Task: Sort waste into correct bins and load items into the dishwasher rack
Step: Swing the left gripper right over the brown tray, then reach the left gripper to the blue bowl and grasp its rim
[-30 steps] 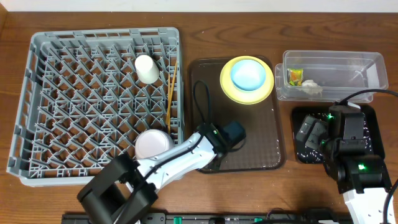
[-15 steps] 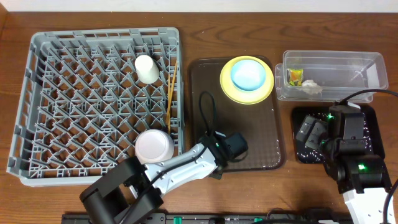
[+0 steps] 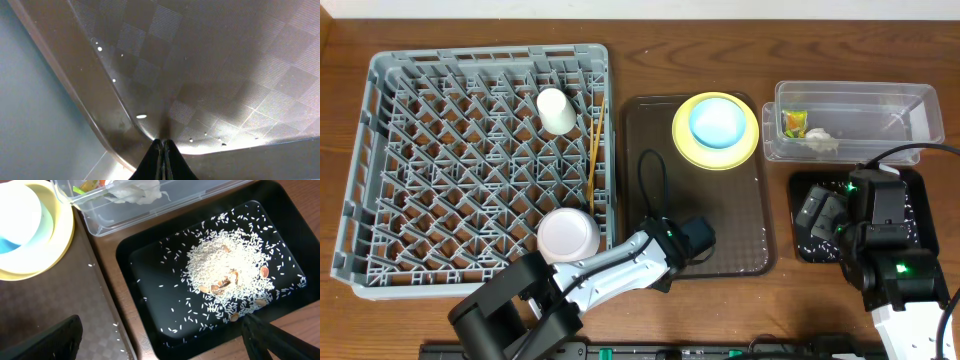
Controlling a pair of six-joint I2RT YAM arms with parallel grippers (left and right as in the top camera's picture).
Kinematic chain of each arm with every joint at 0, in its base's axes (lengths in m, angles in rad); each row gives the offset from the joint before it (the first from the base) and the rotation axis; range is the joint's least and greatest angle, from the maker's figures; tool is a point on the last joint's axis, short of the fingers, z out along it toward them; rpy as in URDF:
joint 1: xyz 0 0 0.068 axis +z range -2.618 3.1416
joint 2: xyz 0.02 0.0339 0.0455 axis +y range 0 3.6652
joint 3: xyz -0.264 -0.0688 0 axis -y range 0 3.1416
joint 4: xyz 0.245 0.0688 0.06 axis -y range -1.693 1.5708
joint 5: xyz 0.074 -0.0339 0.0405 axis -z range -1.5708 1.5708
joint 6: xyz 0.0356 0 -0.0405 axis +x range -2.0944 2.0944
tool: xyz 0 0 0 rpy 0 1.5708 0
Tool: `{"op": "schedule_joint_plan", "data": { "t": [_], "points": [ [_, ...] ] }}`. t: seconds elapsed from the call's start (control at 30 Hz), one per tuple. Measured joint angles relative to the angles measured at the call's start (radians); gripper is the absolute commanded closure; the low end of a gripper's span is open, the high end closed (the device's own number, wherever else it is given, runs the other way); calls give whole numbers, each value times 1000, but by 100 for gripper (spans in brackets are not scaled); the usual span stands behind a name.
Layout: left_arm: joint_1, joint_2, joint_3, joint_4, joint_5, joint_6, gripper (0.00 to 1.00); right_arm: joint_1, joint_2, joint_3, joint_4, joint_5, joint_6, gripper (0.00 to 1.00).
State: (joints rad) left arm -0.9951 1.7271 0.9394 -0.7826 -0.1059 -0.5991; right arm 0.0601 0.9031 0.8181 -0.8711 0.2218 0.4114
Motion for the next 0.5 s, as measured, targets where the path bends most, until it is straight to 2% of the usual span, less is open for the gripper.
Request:
{"op": "schedule_joint_plan", "data": {
  "t": [0.5],
  "points": [
    [0, -48, 9, -24, -25, 0, 94, 0, 0, 0, 0, 0, 0, 1]
  ]
}}
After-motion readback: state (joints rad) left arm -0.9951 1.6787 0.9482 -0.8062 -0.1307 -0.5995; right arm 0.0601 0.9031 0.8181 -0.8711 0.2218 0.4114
